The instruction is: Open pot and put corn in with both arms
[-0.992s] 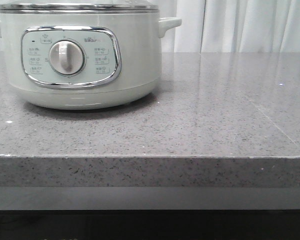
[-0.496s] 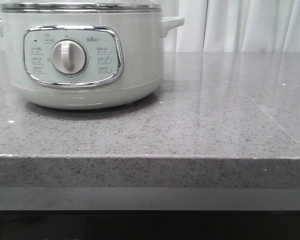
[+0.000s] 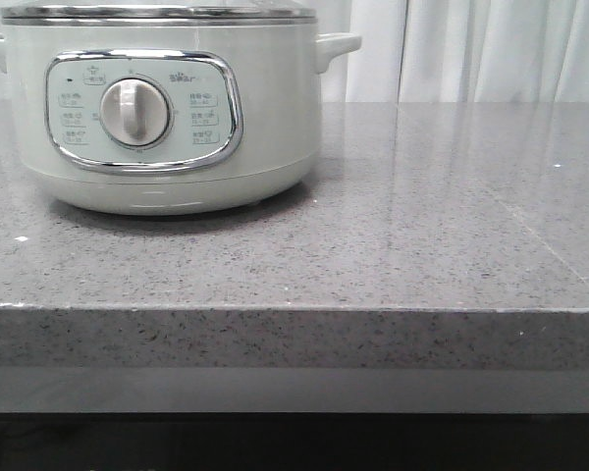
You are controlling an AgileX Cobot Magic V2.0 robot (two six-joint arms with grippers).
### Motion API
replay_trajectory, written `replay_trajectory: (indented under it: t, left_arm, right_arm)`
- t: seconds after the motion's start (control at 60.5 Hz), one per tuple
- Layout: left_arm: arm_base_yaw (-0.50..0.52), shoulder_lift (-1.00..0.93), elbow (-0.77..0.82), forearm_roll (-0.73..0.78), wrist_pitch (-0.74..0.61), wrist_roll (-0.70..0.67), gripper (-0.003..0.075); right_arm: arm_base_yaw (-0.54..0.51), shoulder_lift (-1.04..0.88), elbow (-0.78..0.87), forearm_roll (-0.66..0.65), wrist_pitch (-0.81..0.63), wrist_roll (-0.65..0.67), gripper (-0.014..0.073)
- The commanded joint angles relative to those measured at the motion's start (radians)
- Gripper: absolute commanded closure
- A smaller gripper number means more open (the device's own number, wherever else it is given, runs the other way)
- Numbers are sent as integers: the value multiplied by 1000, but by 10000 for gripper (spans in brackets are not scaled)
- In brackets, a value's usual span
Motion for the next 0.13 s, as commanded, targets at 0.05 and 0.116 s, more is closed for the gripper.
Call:
replay_trajectory:
  t: [0.05, 0.116]
  left_arm:
    - [0, -24, -1, -11, -85, -11, 738]
    - [0, -24, -1, -11, -85, -11, 738]
  right_arm:
    - [-6, -22, -3, -10, -76, 0, 658]
    - [-6, -22, -3, -10, -76, 0, 658]
